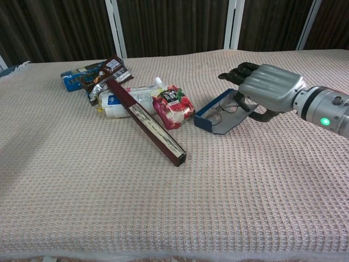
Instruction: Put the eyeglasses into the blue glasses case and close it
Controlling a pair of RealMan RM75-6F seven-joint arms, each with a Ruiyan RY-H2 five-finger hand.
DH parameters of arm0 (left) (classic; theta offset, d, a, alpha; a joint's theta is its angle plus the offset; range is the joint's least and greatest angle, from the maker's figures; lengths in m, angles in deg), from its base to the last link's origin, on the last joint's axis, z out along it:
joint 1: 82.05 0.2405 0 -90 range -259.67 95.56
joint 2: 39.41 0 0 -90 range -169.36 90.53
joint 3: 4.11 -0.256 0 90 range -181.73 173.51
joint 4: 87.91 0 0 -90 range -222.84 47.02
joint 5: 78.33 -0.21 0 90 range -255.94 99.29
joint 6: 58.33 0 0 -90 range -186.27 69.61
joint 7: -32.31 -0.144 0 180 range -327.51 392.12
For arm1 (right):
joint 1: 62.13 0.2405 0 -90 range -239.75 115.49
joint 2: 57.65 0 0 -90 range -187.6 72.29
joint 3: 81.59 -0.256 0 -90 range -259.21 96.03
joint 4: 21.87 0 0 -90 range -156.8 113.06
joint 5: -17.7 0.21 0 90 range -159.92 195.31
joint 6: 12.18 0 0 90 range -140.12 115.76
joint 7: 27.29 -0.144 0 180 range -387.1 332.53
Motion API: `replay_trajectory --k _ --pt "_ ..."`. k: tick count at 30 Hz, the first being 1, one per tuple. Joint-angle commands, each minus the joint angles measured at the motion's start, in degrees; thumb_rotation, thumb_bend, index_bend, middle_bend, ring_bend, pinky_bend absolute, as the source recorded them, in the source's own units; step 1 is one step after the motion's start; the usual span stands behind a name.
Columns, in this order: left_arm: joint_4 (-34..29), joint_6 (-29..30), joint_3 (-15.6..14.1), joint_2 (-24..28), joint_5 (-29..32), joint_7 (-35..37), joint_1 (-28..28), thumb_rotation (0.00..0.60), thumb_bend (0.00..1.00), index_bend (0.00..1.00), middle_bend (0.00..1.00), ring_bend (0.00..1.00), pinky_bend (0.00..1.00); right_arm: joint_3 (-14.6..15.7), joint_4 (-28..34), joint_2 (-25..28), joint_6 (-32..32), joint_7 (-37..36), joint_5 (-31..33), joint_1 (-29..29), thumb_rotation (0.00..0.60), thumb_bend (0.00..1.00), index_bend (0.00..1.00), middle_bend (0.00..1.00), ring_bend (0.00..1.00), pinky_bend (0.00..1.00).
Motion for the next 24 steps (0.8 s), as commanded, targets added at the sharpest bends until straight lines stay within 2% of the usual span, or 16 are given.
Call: replay_trajectory --k 1,6,10,15,24 --pt "-0.05 0.14 -0.07 0.0 -0.18 -0.03 0.06 0.6 0.42 0.0 0.0 0.0 0.06 3.86 6.78 5.29 -4.28 0.38 -2.87 -4.08 0.6 0.65 0.73 0.09 0.0 0.0" --pt "-0.05 -0.4 -0.14 -0.13 -0.27 -0.49 -0.2 0.6 0.42 0.0 0.0 0.0 0.06 8.08 10.56 8.98 -9.07 3.71 -6.96 -8.03 0.6 0.65 0.71 0.09 0.0 0.0" --pt "-0.35 -0.94 -0.23 -0.27 -0.09 -1.03 -0.36 0.6 0.42 0.0 0.0 0.0 0.06 9.27 12.07 10.39 -11.17 2.58 -8.4 -9.89 0.6 0.65 0.71 0.09 0.0 0.0" --pt "-0.44 -0.57 -0.28 -0.48 -0.32 -2.11 -0.2 0.6 0.42 0.0 0.0 0.0 0.06 8.83 13.53 11.6 -12.0 1.23 -8.77 -10.67 0.6 0.65 0.69 0.09 0.0 0.0" --pt "-0.47 0.09 -0.3 -0.3 -0.04 -2.09 0.37 0.6 0.42 0.0 0.0 0.0 0.06 5.46 14.69 10.51 -9.42 -0.26 -7.18 -9.27 0.6 0.65 0.69 0.09 0.0 0.0"
